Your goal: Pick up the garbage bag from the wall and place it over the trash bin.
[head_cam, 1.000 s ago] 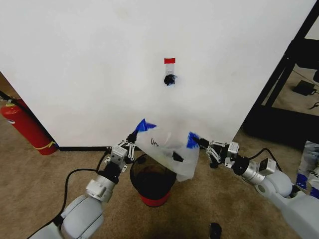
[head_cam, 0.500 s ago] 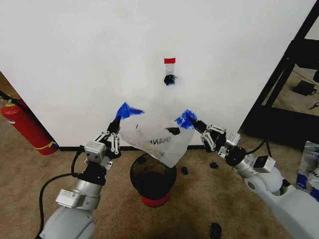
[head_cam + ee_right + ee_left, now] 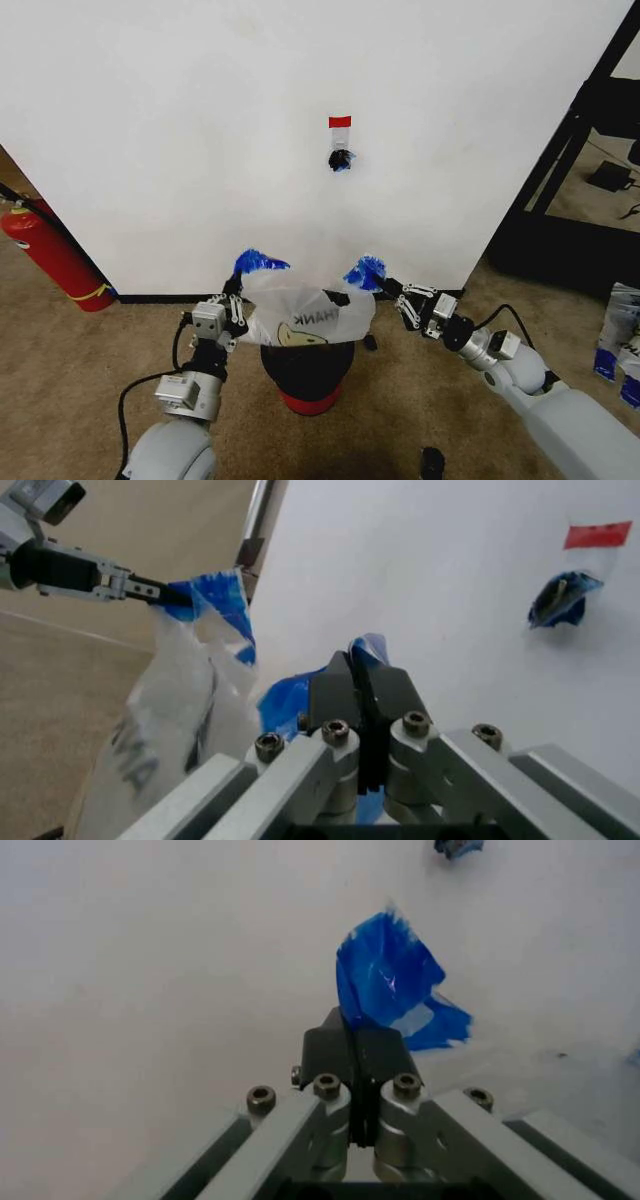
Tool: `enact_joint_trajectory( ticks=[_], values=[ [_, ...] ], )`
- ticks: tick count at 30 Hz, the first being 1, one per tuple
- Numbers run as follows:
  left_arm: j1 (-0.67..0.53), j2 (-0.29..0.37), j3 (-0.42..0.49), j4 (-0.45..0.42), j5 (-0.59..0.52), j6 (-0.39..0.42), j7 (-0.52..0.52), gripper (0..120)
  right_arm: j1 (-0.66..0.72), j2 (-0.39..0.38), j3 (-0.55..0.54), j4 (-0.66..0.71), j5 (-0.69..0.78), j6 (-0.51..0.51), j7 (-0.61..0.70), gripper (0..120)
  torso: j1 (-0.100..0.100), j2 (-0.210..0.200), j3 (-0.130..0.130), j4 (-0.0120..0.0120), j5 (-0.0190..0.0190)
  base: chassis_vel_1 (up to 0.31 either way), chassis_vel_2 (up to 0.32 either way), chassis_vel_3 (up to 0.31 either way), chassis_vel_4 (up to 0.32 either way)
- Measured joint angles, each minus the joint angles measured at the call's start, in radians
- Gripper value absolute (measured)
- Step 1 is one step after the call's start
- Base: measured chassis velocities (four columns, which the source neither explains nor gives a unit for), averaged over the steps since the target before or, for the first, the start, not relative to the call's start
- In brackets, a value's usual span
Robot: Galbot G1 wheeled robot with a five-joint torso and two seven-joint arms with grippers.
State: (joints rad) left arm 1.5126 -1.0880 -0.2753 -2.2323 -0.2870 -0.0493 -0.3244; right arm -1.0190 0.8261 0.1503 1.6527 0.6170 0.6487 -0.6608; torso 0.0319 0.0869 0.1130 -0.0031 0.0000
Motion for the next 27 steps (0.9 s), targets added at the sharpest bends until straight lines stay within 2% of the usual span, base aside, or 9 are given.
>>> enact_joint_trajectory(
  ticks=[3, 7, 13, 19, 27],
  values=[
    [0.013, -0.010, 0.006, -0.012, -0.089, 0.006, 0.009, 0, 0.017, -0.005, 0.002, -0.010, 0.001, 0.003, -0.029, 0, 0.000, 0.000, 0.000, 0.0001, 0.0001, 0.000, 0.000, 0.000, 0.000],
    [0.014, -0.018, 0.006, -0.016, -0.139, 0.000, 0.011, 0, 0.023, -0.003, 0.006, -0.016, 0.001, 0.010, -0.032, 0, 0.000, 0.000, 0.000, 0.0000, 0.0000, 0.000, 0.000, 0.000, 0.000],
    [-0.004, -0.044, 0.004, -0.034, -0.320, -0.068, 0.051, 0, 0.036, 0.004, 0.017, -0.017, 0.003, 0.047, 0.024, 0, 0.000, 0.000, 0.000, -0.0001, 0.0001, 0.000, 0.000, 0.000, 0.000],
    [-0.019, -0.056, 0.000, -0.027, -0.367, -0.111, 0.092, 0, 0.045, 0.025, 0.017, -0.016, -0.010, 0.089, 0.123, 0, 0.000, 0.000, 0.000, 0.0000, -0.0001, 0.000, 0.000, 0.000, 0.000],
    [-0.041, -0.087, 0.005, 0.007, -0.432, -0.132, 0.118, 0, 0.039, 0.055, 0.016, -0.047, -0.046, 0.111, 0.132, 0, 0.000, 0.000, 0.000, 0.0000, 0.0001, 0.000, 0.000, 0.000, 0.000]
  ],
)
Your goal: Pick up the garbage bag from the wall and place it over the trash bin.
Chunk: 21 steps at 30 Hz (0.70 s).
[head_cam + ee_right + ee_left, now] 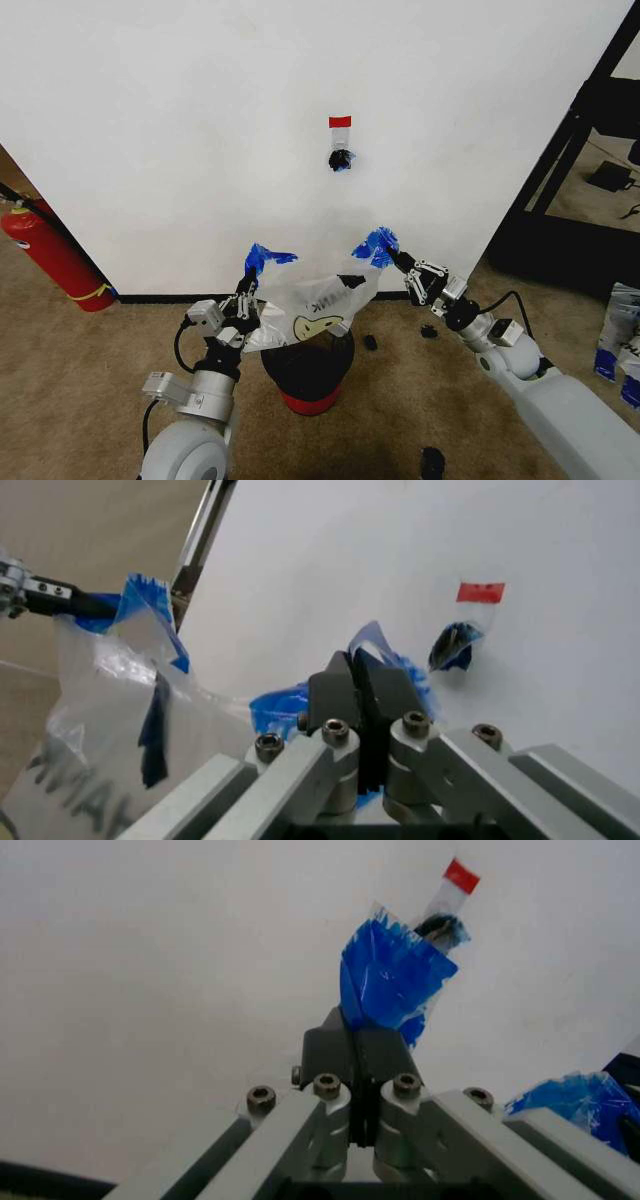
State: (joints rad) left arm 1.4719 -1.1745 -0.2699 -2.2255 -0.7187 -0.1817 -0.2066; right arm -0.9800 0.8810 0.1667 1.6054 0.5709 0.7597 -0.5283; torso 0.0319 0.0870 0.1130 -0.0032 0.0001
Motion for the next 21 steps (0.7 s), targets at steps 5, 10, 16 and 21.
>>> enact_joint_trajectory(
  ticks=[5, 10, 16, 21],
  values=[
    [-0.003, -0.024, 0.013, 0.023, -0.075, -0.003, 0.008, 0, -0.008, 0.013, -0.001, -0.014, -0.033, 0.001, -0.002, 0, 0.000, 0.000, 0.000, 0.0000, -0.0001, 0.000, 0.000, 0.000, 0.000],
    [0.009, -0.031, 0.021, 0.042, -0.119, 0.013, 0.002, 0, -0.018, 0.026, -0.004, -0.017, -0.051, 0.001, -0.007, 0, 0.000, 0.000, 0.000, 0.0000, 0.0000, 0.000, 0.000, 0.000, 0.000],
    [0.025, -0.030, 0.012, 0.080, -0.199, 0.012, -0.010, 0, -0.030, 0.038, -0.010, -0.029, -0.066, 0.006, -0.022, 0, 0.000, 0.000, 0.000, 0.0000, -0.0002, 0.000, 0.000, 0.000, 0.000],
    [0.046, -0.036, 0.024, 0.133, -0.191, 0.018, -0.007, 0, -0.038, 0.064, -0.034, -0.075, -0.096, 0.023, -0.050, 0, 0.000, 0.000, 0.000, 0.0000, -0.0001, 0.000, 0.000, 0.000, 0.000]
  ],
)
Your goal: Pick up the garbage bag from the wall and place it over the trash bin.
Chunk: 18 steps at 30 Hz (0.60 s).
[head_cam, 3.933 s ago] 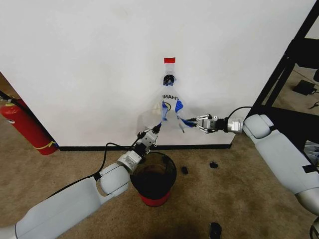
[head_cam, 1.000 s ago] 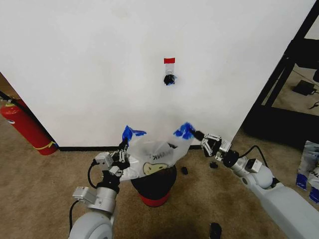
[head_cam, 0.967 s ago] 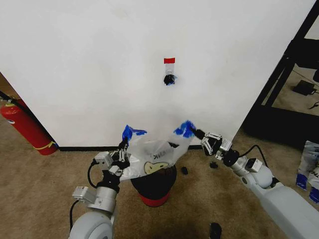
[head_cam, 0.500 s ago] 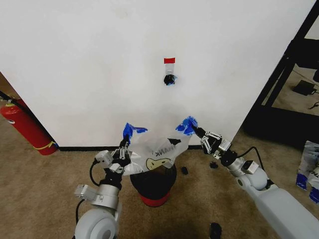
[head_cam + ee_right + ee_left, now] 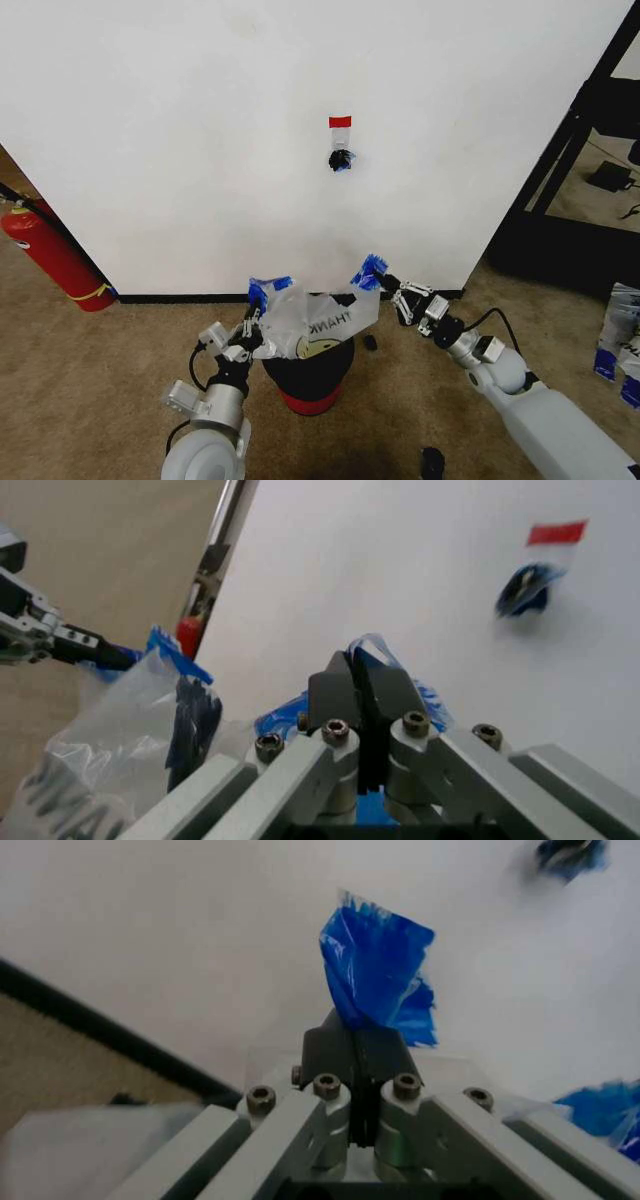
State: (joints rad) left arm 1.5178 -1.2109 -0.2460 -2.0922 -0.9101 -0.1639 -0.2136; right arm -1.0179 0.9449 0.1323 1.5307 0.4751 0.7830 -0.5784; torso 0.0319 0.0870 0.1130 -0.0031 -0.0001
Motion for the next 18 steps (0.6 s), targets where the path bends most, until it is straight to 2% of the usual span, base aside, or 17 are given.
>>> enact_joint_trajectory(
  ticks=[9, 13, 18],
  values=[
    [0.037, 0.030, 0.024, 0.073, 0.164, -0.020, -0.009, 0, 0.015, 0.053, -0.039, -0.093, -0.058, 0.035, -0.014, 0, 0.000, 0.000, 0.000, 0.0001, 0.0000, 0.000, 0.000, 0.000, 0.000],
    [0.046, 0.040, 0.023, 0.125, 0.297, -0.110, 0.061, 0, 0.040, 0.083, -0.063, -0.154, -0.077, 0.039, -0.022, 0, 0.000, 0.000, 0.000, 0.0000, -0.0001, 0.000, 0.000, 0.000, 0.000],
    [0.046, 0.043, 0.019, 0.162, 0.362, -0.179, 0.111, 0, 0.055, 0.104, -0.084, -0.194, -0.082, 0.040, -0.038, 0, 0.000, 0.000, 0.000, 0.0001, 0.0000, 0.000, 0.000, 0.000, 0.000]
  ],
)
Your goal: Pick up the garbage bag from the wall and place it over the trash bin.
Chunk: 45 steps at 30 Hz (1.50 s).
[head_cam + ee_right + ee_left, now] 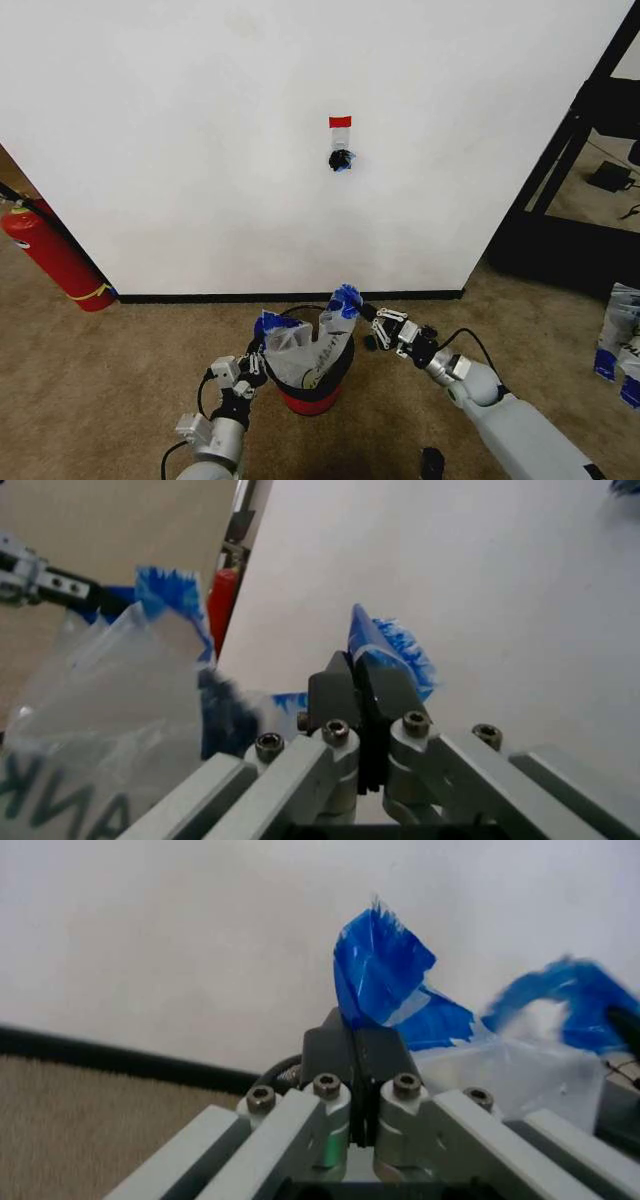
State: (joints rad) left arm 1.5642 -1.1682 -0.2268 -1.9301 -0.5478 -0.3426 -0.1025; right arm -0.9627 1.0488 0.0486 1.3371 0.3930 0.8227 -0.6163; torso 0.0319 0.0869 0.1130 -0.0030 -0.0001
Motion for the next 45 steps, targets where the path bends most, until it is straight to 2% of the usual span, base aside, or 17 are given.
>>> enact_joint_trajectory(
  ticks=[2, 5, 6, 10, 18, 23, 32, 41, 45],
  values=[
    [-0.004, 0.000, -0.001, 0.026, 0.040, -0.042, 0.015, 0, 0.006, 0.005, -0.007, -0.016, 0.003, 0.002, -0.026, 0, 0.000, 0.000, 0.000, -0.0001, 0.0002, 0.000, 0.000, 0.000, 0.000],
    [-0.018, -0.006, -0.001, 0.100, 0.139, -0.141, 0.024, 0, 0.017, 0.001, -0.007, -0.044, 0.065, 0.002, -0.162, 0, 0.000, 0.000, 0.000, 0.0000, 0.0001, 0.000, 0.000, 0.000, 0.000],
    [-0.018, -0.006, -0.001, 0.100, 0.139, -0.141, 0.024, 0, 0.017, 0.001, -0.007, -0.044, 0.065, 0.002, -0.162, 0, 0.000, 0.000, 0.000, 0.0000, 0.0001, 0.000, 0.000, 0.000, 0.000],
    [-0.015, -0.007, -0.001, 0.159, 0.257, -0.231, -0.012, 0, 0.023, -0.047, 0.008, -0.053, 0.167, -0.004, -0.345, 0, 0.000, 0.000, 0.000, -0.0001, -0.0002, 0.000, 0.000, 0.000, 0.000],
    [0.049, 0.042, 0.009, 0.152, 0.322, -0.258, -0.034, 0, -0.005, -0.162, 0.038, -0.017, 0.317, -0.092, -0.537, 0, 0.000, 0.000, 0.000, -0.0001, 0.0003, 0.000, 0.000, 0.000, 0.000],
    [0.056, 0.046, 0.027, 0.171, 0.356, -0.267, -0.015, 0, -0.019, -0.198, 0.063, -0.014, 0.332, -0.131, -0.632, 0, 0.000, 0.000, 0.000, -0.0003, 0.0000, 0.000, 0.000, 0.000, 0.000],
    [0.025, 0.030, 0.031, 0.245, 0.457, -0.310, -0.010, 0, -0.008, -0.169, 0.079, -0.070, 0.274, -0.122, -0.696, 0, 0.000, 0.000, 0.000, -0.0001, 0.0000, 0.000, 0.000, 0.000, 0.000],
    [0.086, 0.078, -0.007, 0.209, 0.484, -0.312, -0.011, 0, 0.018, -0.139, 0.092, -0.172, 0.225, -0.122, -0.836, 0, 0.000, 0.000, 0.000, -0.0001, 0.0003, 0.000, 0.000, 0.000, 0.000],
    [0.108, 0.089, -0.009, 0.199, 0.509, -0.300, -0.011, 0, 0.023, -0.131, 0.095, -0.200, 0.215, -0.121, -0.849, 0, 0.000, 0.000, 0.000, -0.0001, -0.0001, 0.000, 0.000, 0.000, 0.000]
  ],
)
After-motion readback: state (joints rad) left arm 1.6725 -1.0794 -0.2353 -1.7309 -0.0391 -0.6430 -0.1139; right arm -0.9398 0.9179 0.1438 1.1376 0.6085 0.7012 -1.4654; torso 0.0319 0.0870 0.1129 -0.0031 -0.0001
